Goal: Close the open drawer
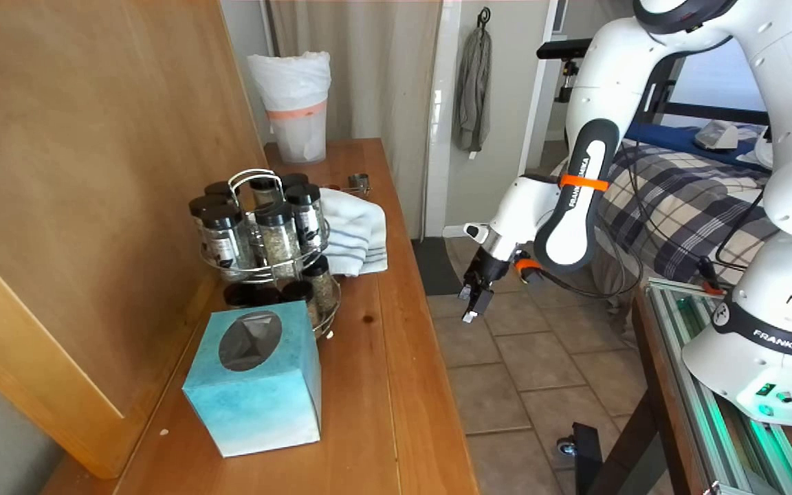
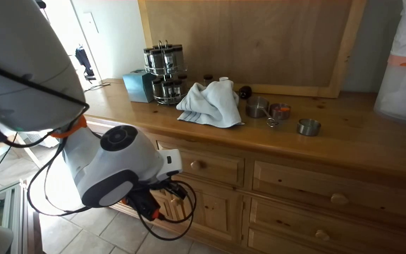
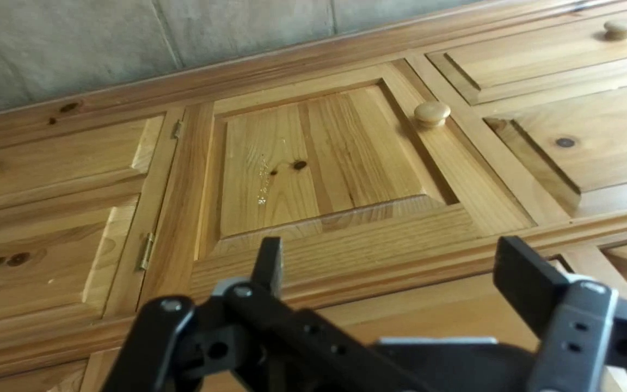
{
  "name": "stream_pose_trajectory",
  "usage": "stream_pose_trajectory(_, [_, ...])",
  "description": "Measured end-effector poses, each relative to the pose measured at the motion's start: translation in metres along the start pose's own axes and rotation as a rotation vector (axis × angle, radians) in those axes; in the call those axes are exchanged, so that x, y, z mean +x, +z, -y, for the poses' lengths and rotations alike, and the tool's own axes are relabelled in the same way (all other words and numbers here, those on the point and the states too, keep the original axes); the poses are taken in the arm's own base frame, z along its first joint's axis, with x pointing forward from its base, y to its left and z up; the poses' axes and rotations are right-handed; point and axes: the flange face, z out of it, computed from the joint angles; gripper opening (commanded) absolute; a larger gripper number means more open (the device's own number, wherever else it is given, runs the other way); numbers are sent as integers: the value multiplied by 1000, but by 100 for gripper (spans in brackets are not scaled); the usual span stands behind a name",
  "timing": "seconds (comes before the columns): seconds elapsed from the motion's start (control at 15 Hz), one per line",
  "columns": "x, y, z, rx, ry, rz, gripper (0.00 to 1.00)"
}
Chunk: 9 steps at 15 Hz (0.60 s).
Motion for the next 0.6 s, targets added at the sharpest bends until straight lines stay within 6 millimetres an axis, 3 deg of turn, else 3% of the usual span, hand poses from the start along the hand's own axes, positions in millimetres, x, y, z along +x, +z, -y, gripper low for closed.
stream_pose_trajectory(0.27, [-13,-20,6,-34,-56,51,100])
stream_pose_trajectory(0.47, [-16,-35,6,-86,-152,93,100])
stream_pose_trajectory(0.6, [-17,-42,16,-77,-254,123,100])
